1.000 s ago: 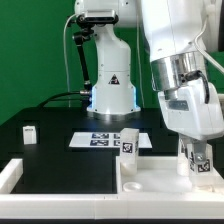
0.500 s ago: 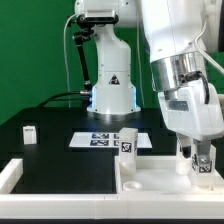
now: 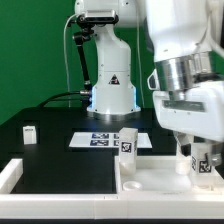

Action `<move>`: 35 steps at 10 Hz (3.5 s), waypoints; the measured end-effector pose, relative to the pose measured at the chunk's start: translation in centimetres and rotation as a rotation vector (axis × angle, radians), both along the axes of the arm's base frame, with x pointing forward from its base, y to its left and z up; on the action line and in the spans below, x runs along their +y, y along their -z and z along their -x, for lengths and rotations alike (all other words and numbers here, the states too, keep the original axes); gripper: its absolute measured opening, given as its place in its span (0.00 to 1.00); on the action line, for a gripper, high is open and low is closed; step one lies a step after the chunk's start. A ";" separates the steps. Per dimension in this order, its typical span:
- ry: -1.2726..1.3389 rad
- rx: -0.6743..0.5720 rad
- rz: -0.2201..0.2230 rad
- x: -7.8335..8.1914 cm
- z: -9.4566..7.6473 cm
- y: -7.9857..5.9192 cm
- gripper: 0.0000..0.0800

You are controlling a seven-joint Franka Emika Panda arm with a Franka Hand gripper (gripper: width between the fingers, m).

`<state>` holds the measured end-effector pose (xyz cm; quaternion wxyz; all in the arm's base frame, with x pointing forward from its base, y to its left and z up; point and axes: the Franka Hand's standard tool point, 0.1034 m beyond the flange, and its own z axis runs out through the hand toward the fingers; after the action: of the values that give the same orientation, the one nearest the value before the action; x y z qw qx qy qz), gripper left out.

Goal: Assemble square table

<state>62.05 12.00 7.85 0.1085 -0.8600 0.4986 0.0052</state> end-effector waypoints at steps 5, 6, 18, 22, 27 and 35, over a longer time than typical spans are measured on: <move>-0.635 -0.080 0.138 1.2 0.6 0.3 0.81; -0.809 -0.105 0.160 1.0 0.6 0.3 0.81; 0.199 0.035 -0.030 0.8 -0.1 0.6 0.37; 0.237 0.041 -0.057 0.9 -0.1 0.6 0.37; -0.440 -0.062 0.050 0.7 0.1 0.6 0.81; -0.865 -0.121 0.175 -0.1 -0.6 0.5 0.56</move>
Offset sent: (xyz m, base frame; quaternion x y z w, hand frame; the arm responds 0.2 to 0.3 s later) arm -0.0161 0.0152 -0.0064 -0.1275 0.0580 -0.3572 0.9234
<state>62.63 11.94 7.38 0.0519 -0.9942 0.0843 -0.0424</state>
